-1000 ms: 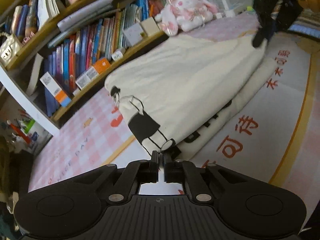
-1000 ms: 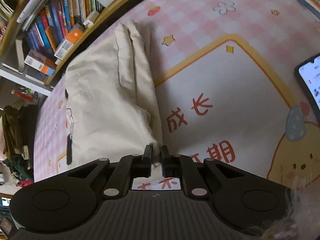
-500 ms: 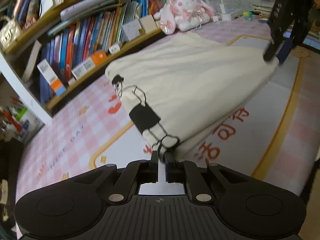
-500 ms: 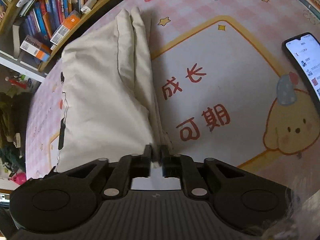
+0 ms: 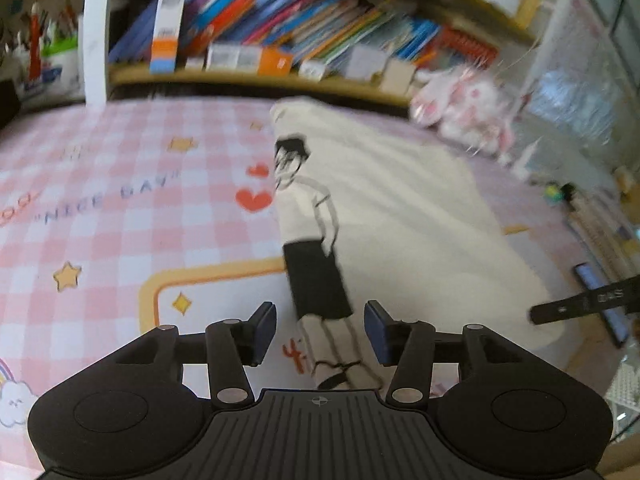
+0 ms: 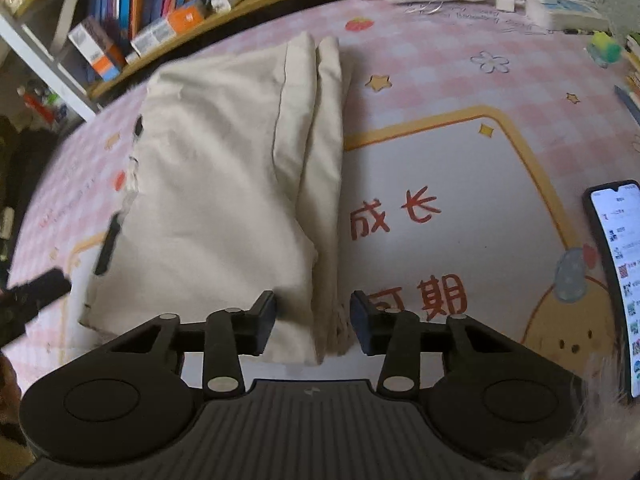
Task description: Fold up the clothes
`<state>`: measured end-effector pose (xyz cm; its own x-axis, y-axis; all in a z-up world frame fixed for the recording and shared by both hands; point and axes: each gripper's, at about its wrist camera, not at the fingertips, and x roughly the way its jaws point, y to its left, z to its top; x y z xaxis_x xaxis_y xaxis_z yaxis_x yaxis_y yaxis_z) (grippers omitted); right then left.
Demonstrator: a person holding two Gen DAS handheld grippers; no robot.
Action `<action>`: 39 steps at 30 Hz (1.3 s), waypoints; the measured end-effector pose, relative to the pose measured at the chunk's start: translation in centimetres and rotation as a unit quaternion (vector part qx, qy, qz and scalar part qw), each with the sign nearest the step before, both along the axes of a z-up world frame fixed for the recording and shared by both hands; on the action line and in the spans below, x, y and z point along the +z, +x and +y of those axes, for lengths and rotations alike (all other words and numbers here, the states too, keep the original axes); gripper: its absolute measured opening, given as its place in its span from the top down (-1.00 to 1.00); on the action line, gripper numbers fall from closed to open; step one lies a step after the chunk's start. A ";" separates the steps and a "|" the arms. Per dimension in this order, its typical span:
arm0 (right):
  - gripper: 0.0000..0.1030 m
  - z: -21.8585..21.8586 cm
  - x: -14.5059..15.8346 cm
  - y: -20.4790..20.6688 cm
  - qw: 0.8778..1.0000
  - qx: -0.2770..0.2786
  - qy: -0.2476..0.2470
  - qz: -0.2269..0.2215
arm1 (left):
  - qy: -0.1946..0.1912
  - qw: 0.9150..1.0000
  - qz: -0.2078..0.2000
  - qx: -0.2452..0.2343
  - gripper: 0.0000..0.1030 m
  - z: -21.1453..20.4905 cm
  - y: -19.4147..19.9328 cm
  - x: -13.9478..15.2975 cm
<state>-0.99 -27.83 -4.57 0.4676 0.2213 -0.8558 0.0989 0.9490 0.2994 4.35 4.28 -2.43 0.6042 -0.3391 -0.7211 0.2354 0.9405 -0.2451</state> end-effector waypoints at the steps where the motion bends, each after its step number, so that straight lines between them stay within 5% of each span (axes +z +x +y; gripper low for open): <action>1: 0.48 0.0 -0.2 0.0 1.000 0.002 0.000 0.000 | 0.003 1.000 0.013 0.006 0.14 -0.1 0.2 -0.4; 3: 0.66 -0.2 -0.5 -0.1 1.000 0.007 0.001 -0.002 | -0.001 0.999 0.029 0.020 0.19 -0.2 0.4 -1.0; 5: 0.71 -0.5 -0.6 0.0 1.000 0.011 0.000 -0.008 | -0.017 0.999 0.034 0.034 0.57 0.0 0.5 -1.3; 8: 0.74 -0.8 -0.6 0.4 1.000 0.014 -0.003 -0.013 | -0.050 0.996 0.053 0.048 0.87 -0.2 0.5 -1.6; 14: 0.74 -0.8 -0.6 2.5 0.998 0.054 -0.032 -0.032 | -0.040 0.994 -0.003 0.100 0.97 -0.6 -1.8 1.0; 21: 0.75 -0.6 -0.9 4.2 0.994 0.101 0.010 -0.028 | 0.005 0.982 0.026 0.188 1.00 1.6 -2.0 0.1; 24: 0.75 -1.5 -1.0 4.4 0.993 0.112 0.015 -0.031 | -0.016 0.979 0.021 0.203 0.86 1.0 -2.5 0.4; 28: 0.74 -2.6 -1.2 4.7 0.991 0.126 0.022 -0.035 | -0.033 0.981 0.022 0.191 0.16 -0.6 -1.6 0.1; 31: 0.74 -2.8 -1.2 4.6 0.990 0.136 0.020 -0.040 | -0.014 0.984 0.031 0.173 0.14 -2.2 -1.0 -0.6; 34: 0.74 -2.9 -1.2 4.7 0.988 0.144 0.019 -0.044 | -0.010 0.983 0.032 0.181 0.24 -3.0 -0.8 -0.8; 36: 0.74 -3.0 -1.2 4.7 0.988 0.150 0.018 -0.046 | -0.019 0.981 0.038 0.188 0.79 -3.1 -0.6 -0.8; 39: 0.75 -3.1 -1.2 4.8 0.986 0.157 0.016 -0.050 | -0.019 0.979 0.036 0.198 0.94 -3.1 -1.4 -0.4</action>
